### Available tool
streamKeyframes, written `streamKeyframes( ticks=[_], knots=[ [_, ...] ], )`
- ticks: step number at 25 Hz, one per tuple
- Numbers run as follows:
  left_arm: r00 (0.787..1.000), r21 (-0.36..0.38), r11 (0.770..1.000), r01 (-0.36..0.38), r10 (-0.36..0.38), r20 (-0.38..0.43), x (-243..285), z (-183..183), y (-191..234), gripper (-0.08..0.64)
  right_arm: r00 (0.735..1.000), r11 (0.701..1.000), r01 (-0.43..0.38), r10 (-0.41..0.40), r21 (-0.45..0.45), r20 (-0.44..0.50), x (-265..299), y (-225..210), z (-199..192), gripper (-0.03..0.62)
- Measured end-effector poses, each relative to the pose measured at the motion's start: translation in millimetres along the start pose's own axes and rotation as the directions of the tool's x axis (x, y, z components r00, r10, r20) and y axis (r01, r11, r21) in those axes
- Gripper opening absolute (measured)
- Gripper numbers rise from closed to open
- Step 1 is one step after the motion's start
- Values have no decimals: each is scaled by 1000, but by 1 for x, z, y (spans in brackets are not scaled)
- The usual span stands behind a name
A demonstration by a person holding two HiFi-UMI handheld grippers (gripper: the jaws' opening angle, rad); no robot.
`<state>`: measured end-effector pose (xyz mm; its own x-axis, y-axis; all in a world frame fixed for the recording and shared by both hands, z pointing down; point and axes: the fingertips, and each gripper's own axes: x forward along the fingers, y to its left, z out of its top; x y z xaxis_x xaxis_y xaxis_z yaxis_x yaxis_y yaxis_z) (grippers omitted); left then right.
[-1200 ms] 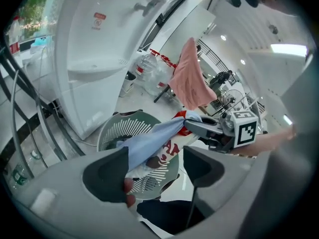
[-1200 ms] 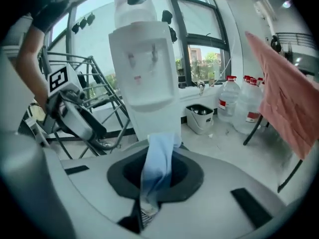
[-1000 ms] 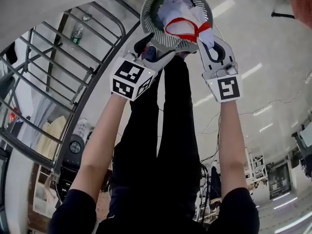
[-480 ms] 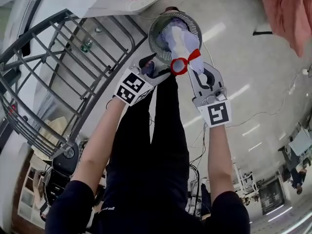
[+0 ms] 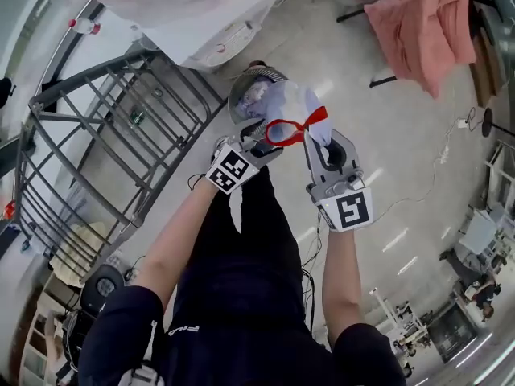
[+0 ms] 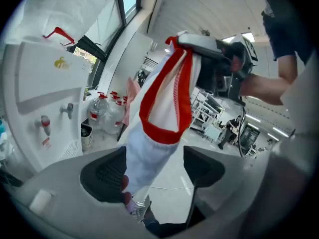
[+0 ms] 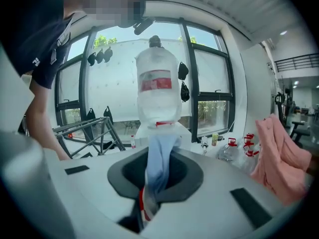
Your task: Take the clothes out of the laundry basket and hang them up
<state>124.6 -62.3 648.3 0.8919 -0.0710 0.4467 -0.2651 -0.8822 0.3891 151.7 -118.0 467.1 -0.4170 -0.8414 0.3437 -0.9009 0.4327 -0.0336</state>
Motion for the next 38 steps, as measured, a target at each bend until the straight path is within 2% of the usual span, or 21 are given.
streamKeyframes(
  ticks=[2,6,7,8,9,13,17,21,24,29,31,33,35,38],
  knots=[
    [1000,28,1000,-5,5,2,1,20,2,347,1000,1000,11,-11,-16,12,-7,3,23,29],
    [999,66,997,-29,32,-39,-7,38,0,340,999,999,30,-29,-25,22,-28,12,56,29],
    [999,66,997,-42,43,-27,-13,44,1,251,999,999,38,-37,-25,22,-33,14,61,29],
    [998,63,996,-56,56,-6,-20,51,2,99,999,999,47,-46,-24,24,-37,16,66,29],
    [998,57,996,-67,67,13,-27,56,2,30,998,998,56,-56,-25,26,-40,17,69,29],
    [995,64,993,-100,98,35,-56,72,-6,23,995,994,97,-97,-47,12,-59,14,77,29],
    [987,36,987,-157,155,35,-104,96,-15,23,992,991,122,-124,-57,-35,-83,10,73,31],
    [971,-23,974,-226,227,77,-153,136,-20,23,988,987,125,-133,-103,-74,-105,9,65,31],
    [954,-31,960,-278,280,105,-185,166,-29,23,989,987,123,-131,-104,-68,-112,13,63,32],
    [915,-44,926,-375,378,140,-217,194,-53,23,994,994,108,-108,-3,-13,-123,20,61,34],
    [901,-67,915,-397,402,163,-225,203,-64,23,998,997,68,-69,25,7,-127,23,60,34],
    [878,-66,896,-438,443,183,-236,212,-72,23,999,999,12,-13,34,30,-128,27,63,35],
    [844,-73,869,-489,493,210,-250,218,-82,23,998,1000,-28,27,13,52,-131,34,69,37],
    [775,-127,817,-563,575,263,-270,225,-100,23,995,998,-56,57,-7,84,-136,41,88,37]
  ],
)
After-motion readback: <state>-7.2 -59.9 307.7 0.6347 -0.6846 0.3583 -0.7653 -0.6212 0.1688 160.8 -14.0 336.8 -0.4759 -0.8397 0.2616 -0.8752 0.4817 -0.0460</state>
